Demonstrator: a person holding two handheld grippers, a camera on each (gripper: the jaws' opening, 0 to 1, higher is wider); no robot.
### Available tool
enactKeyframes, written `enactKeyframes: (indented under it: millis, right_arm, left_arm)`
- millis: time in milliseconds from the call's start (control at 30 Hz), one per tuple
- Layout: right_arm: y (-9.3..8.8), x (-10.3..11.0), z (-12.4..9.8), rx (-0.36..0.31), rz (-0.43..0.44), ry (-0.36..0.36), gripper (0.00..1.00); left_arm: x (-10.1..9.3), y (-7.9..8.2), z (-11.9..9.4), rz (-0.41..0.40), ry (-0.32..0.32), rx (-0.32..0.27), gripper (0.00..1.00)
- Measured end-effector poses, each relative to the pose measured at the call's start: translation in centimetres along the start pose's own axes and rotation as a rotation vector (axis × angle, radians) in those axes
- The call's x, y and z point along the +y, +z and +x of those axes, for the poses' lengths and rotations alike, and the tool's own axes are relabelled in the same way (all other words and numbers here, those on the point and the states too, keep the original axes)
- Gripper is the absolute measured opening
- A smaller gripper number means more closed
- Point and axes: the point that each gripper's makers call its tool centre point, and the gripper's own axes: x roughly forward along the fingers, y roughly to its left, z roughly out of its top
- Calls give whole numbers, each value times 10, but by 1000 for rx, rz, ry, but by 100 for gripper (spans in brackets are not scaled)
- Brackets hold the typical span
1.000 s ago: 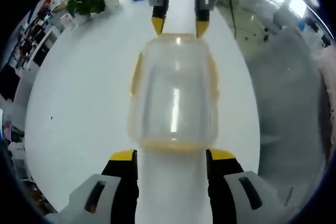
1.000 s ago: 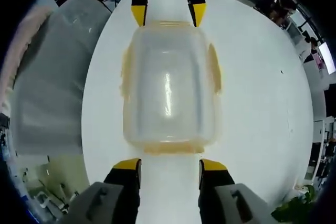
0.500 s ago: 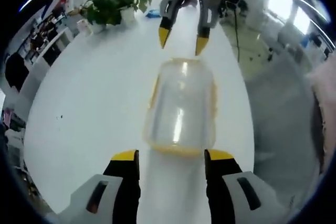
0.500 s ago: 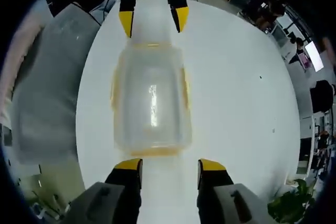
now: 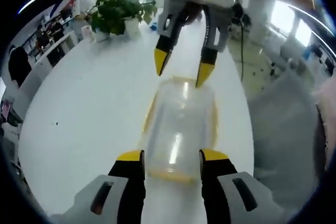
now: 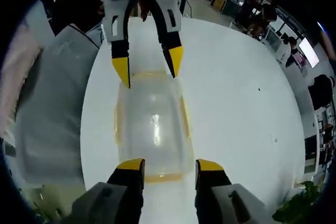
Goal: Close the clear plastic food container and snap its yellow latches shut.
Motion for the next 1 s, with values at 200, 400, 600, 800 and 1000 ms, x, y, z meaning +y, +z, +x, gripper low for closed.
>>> enactKeyframes:
  millis: [200, 400, 600, 800, 1000]
  right_arm:
    - [4, 7, 7, -32, 18, 28, 36]
    - [6, 11, 16, -33, 22, 43, 36]
    - [23, 7, 19, -117, 52, 38, 36]
    - [31, 13, 23, -141, 56, 76, 36]
    - [35, 8, 27, -145, 46, 62, 39]
  left_arm:
    - [-6, 9, 7, -39, -14, -46, 36]
    - [-1, 11, 14, -34, 24, -51, 34]
    - [-7, 21, 18, -67, -3, -105, 34]
    - [-14, 24, 24, -56, -31, -120, 39]
    - [-21, 26, 26, -20, -54, -126, 44]
